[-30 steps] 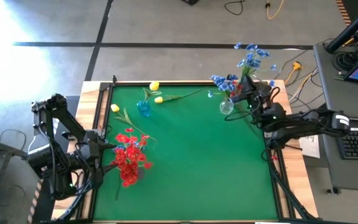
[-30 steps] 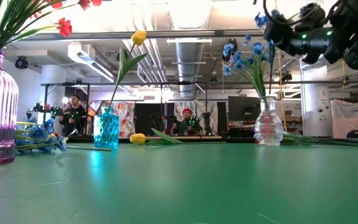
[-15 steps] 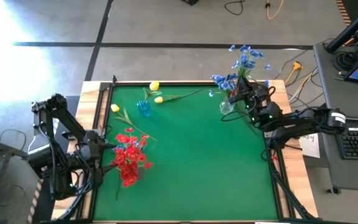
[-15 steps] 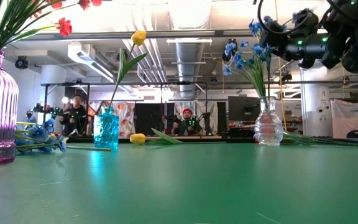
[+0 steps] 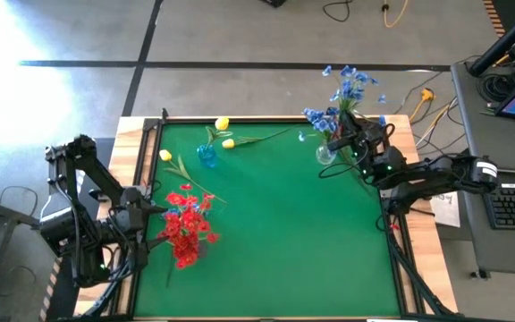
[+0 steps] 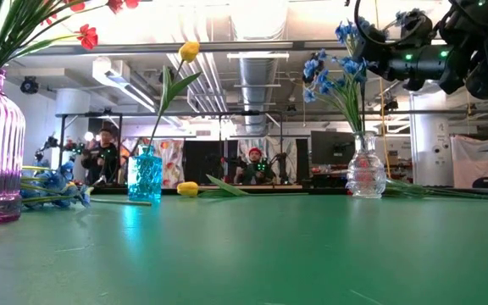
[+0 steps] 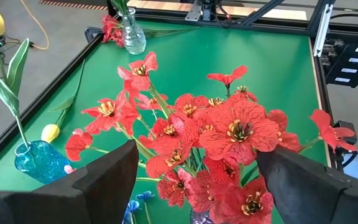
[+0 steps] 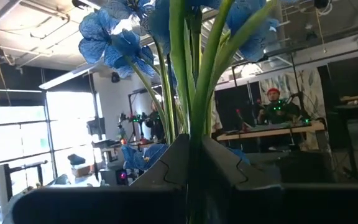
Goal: Sort flowers into vase by color
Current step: Put the blue flowers into the transparent vase
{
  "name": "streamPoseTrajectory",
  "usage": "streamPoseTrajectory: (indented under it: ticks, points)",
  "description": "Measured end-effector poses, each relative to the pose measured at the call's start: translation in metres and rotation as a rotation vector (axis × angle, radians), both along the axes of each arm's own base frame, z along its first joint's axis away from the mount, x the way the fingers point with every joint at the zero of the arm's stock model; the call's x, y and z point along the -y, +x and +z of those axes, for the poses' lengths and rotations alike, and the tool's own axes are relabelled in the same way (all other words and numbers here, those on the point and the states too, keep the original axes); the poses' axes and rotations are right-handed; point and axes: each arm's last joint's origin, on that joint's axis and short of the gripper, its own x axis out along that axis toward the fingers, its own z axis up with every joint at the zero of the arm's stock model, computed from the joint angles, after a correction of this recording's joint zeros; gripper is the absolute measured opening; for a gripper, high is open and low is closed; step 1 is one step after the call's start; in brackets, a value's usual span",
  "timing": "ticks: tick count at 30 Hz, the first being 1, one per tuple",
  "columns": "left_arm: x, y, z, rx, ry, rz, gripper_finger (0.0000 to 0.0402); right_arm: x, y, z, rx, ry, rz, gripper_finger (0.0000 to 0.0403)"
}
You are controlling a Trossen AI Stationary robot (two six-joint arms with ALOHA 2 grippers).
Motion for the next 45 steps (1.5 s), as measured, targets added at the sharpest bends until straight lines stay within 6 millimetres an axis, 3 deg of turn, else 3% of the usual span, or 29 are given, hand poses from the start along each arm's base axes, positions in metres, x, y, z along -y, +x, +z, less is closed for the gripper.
streamPoseTrajectory:
  ticks: [22,34,45]
  points:
    - [0.001,0.0,0.0,0.003,-0.012,0.0,0.031,0.001,0.002,-0.004,-0.039,0.028,0.005,0.0168]
    - [0.002,0.001,0.0,0.006,-0.023,-0.001,0.031,0.003,0.007,-0.015,-0.083,0.126,0.037,0.025]
    - [0.003,0.001,0.001,0.013,-0.038,0.0,0.031,-0.008,0.013,-0.021,-0.141,0.172,0.083,0.0314]
